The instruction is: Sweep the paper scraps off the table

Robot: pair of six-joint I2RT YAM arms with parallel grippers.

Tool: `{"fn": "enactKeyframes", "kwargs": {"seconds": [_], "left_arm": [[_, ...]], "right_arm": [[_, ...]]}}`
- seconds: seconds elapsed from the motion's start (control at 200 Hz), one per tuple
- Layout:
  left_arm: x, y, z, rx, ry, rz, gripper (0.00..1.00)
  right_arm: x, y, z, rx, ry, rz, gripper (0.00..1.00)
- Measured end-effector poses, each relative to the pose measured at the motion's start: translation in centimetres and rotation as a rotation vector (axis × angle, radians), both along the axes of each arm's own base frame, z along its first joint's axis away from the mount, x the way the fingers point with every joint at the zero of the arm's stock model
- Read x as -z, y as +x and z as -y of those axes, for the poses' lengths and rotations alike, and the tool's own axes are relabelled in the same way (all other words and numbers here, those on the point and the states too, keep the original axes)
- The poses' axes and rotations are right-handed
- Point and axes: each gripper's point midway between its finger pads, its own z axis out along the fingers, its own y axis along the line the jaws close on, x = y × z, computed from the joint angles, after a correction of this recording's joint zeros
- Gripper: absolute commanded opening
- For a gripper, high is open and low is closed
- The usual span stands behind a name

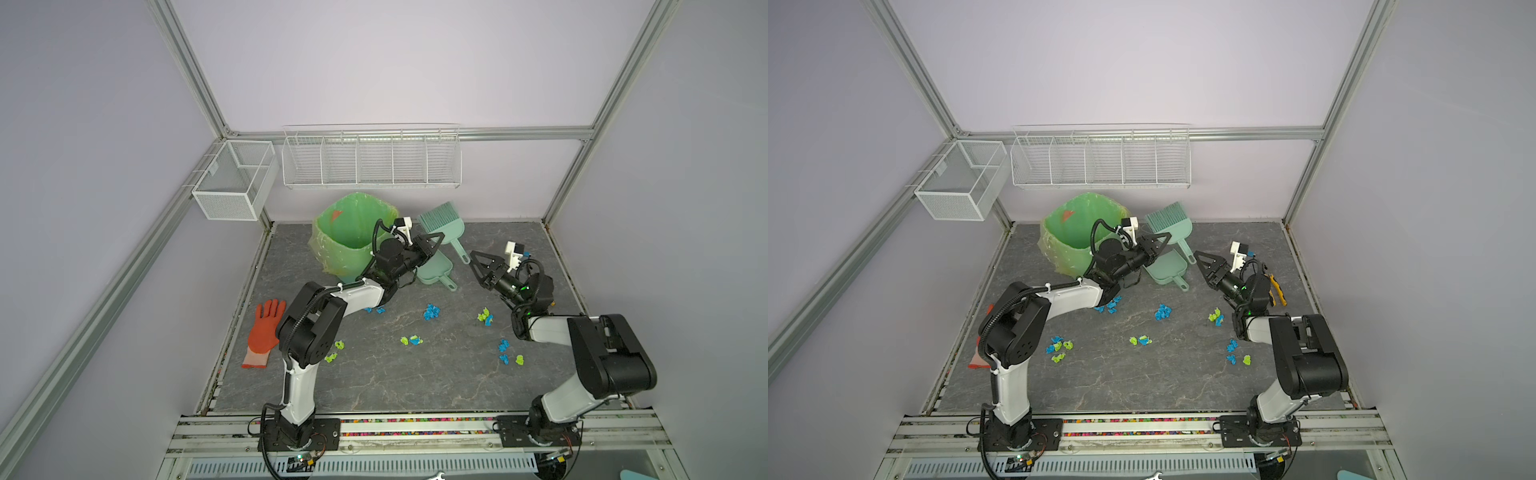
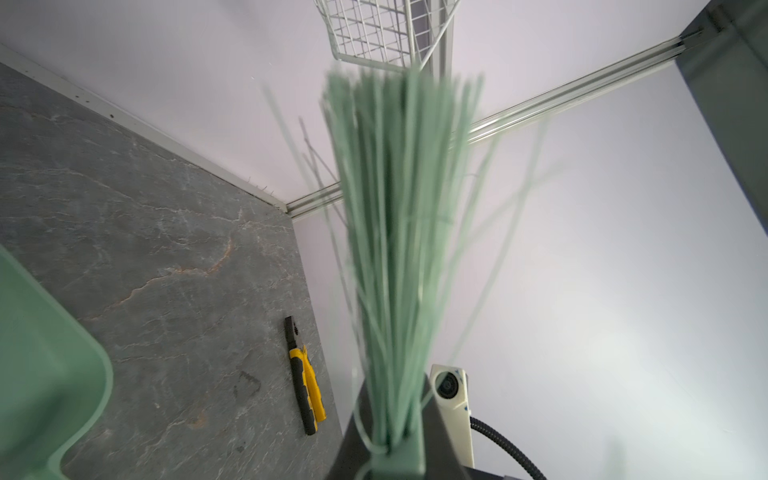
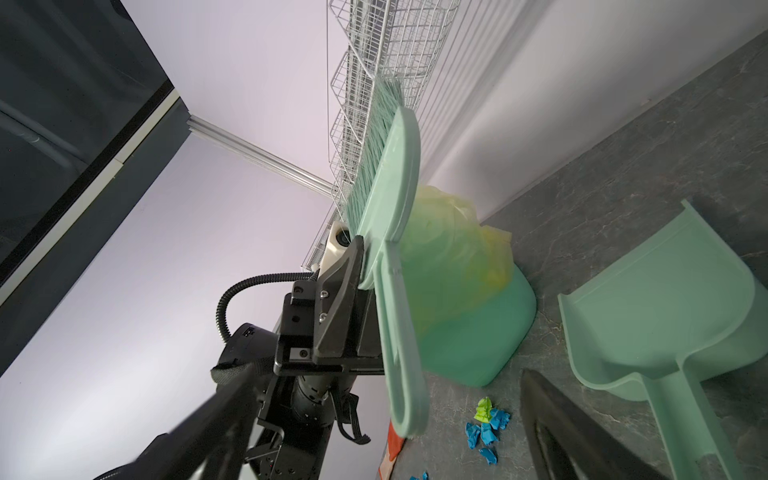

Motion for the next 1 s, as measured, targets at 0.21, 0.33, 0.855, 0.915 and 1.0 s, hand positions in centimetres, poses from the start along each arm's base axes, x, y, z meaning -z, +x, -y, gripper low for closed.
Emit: {"fn": "enactKeyframes", "kwargs": {"seconds": [0.21,0.33,0.855,0.915,1.0], "left_arm": [[-0.2,0.1,0.1,0.009,-0.067,0.003,0.0],[0.1,-0.1,0.5,0.018,-0.075,0.001,0.0],[0.3,-0.9,1.4,0.035,-0.128,0.004,0.0],[0.2,-0.9,1.4,0.034,-0.129,0.005,0.0],[0.2,-0.9,1.4,0.034,-0.129,0.005,0.0]], "right_arm": [[-0.2,0.0,0.0,-0.002,0.006,0.003,0.86],[-0.6,0.1,-0.1,-0.009,0.006,0.015,0.77],[-1.1,0.9,-0.6,-0.027,0.019,0.018,0.5],[-0.8,0.9,-0.7,-0.032,0.018,0.011,0.48],[-0.6,0.9,-0.8,-0.039,0.016,0.006,0.45]]}}
